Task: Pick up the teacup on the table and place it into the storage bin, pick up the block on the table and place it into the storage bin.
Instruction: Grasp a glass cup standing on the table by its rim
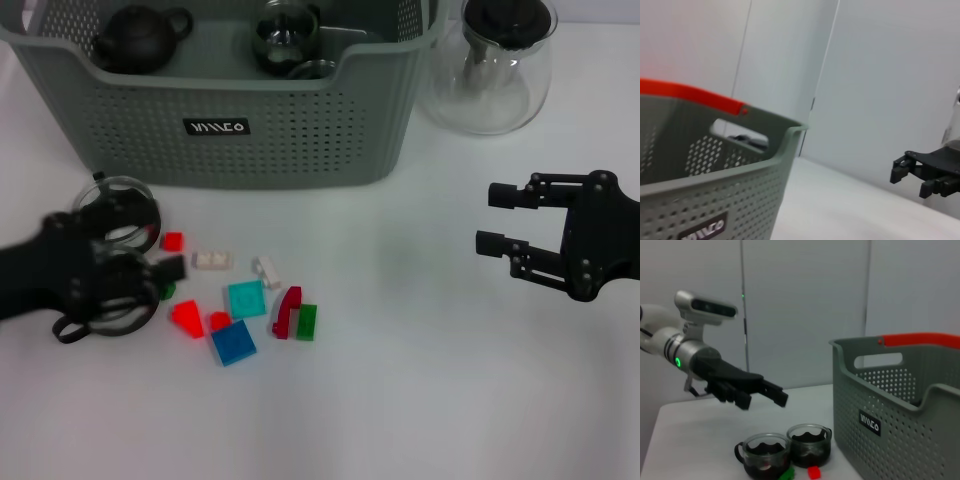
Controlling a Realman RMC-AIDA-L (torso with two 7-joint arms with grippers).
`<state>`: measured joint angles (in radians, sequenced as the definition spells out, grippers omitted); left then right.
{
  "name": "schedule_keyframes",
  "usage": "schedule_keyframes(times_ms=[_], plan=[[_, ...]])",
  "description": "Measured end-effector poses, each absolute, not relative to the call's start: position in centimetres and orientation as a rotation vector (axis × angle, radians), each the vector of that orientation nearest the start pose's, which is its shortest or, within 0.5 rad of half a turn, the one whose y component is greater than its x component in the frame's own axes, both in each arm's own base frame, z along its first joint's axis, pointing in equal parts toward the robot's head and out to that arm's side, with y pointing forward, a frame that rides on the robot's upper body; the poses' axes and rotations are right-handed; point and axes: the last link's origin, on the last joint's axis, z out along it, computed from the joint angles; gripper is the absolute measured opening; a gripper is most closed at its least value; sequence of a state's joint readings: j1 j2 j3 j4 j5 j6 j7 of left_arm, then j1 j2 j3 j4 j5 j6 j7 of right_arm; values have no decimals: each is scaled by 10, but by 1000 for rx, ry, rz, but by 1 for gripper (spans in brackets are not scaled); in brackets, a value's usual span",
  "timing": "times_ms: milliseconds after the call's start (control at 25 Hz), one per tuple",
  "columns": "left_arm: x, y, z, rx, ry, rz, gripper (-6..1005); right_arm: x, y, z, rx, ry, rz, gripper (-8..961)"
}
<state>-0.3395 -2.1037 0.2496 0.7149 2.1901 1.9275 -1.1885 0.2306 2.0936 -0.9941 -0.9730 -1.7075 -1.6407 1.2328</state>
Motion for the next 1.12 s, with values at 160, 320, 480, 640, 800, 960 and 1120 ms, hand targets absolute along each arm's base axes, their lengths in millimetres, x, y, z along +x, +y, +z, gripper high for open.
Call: schedule_keyframes(times_ms=[160, 320, 480, 640, 800, 960, 1120], plan=[[-306, 247, 73, -2632, -813, -672, 807, 263, 277, 18, -2723, 272, 761, 505], [-280, 253, 94, -2745, -867, -329, 806, 260, 281, 17, -2738, 277, 752, 505], [-260, 260, 100, -2771, -900, 70, 805, 260, 284, 14, -2754, 293, 749, 504], [-248, 263, 87, -2772, -908, 352, 804, 264, 286, 15, -2742, 322, 755, 504], [-236, 268, 71, -2778, -873, 430, 776, 266, 286, 16, -2731, 337, 759, 505], [-228, 275, 54, -2771, -842, 486, 721, 267, 286, 15, -2732, 347, 760, 505], [-232, 285, 45, -2731, -866, 483, 706, 268, 286, 14, -2739, 364, 761, 505]])
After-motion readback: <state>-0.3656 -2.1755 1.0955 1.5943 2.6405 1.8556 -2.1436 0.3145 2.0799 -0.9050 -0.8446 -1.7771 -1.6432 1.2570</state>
